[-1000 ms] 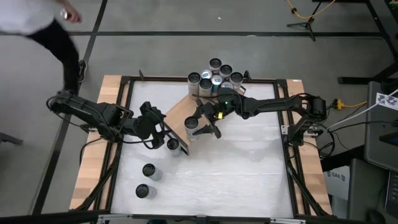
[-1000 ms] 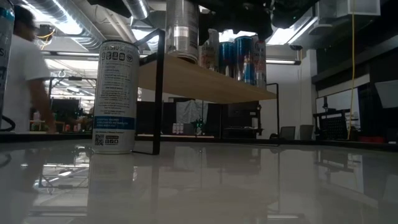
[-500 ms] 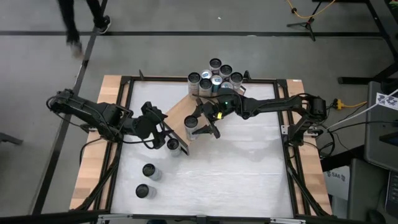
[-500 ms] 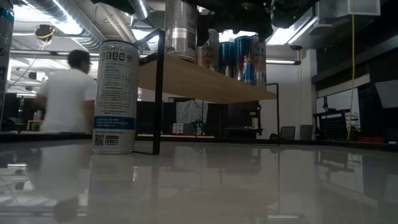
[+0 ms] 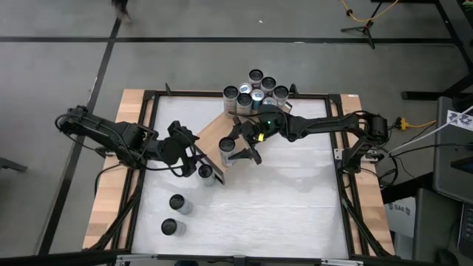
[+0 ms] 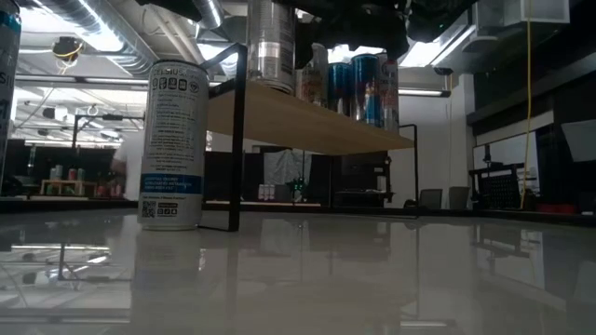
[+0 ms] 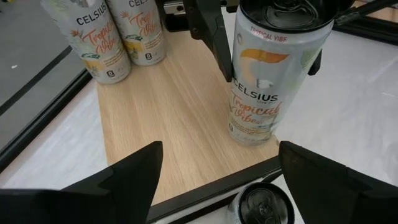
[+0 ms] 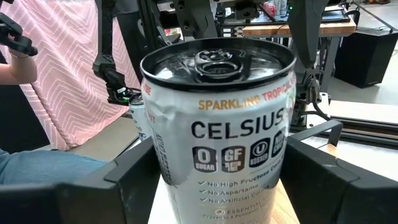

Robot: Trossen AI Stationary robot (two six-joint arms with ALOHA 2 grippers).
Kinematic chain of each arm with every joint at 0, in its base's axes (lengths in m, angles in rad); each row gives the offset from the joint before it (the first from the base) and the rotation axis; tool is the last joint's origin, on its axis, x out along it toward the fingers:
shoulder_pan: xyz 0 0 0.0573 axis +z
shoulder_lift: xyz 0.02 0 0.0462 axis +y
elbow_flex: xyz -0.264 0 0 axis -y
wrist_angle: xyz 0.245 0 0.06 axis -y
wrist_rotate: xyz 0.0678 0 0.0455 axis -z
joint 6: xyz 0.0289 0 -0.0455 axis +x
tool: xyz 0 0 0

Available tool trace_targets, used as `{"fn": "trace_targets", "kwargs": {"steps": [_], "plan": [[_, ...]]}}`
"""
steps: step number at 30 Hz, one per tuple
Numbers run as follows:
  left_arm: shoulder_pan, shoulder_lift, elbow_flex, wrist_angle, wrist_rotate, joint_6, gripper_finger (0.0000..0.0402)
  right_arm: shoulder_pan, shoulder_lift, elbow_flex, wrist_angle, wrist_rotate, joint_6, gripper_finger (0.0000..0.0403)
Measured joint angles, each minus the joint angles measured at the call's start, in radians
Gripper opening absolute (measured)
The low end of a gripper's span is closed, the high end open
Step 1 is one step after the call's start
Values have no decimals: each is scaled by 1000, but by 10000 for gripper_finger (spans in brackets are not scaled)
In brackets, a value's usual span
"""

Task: Place canned beverage on shelf
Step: Put the white-yellow soda can on the shelf aligned with the other white-yellow soda cans

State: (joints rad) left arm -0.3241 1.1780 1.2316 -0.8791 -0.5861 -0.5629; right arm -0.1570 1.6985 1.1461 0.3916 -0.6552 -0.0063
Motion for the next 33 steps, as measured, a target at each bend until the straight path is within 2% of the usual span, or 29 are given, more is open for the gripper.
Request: {"fn": "trace_targets", "kwargs": {"steps": [20,33], "plan": [[0,0,0,0,0,0,314,-1,0,0,1,-28,-3,290],[0,0,0,0,0,0,314,0,1,0,13,19,-26,290]]}}
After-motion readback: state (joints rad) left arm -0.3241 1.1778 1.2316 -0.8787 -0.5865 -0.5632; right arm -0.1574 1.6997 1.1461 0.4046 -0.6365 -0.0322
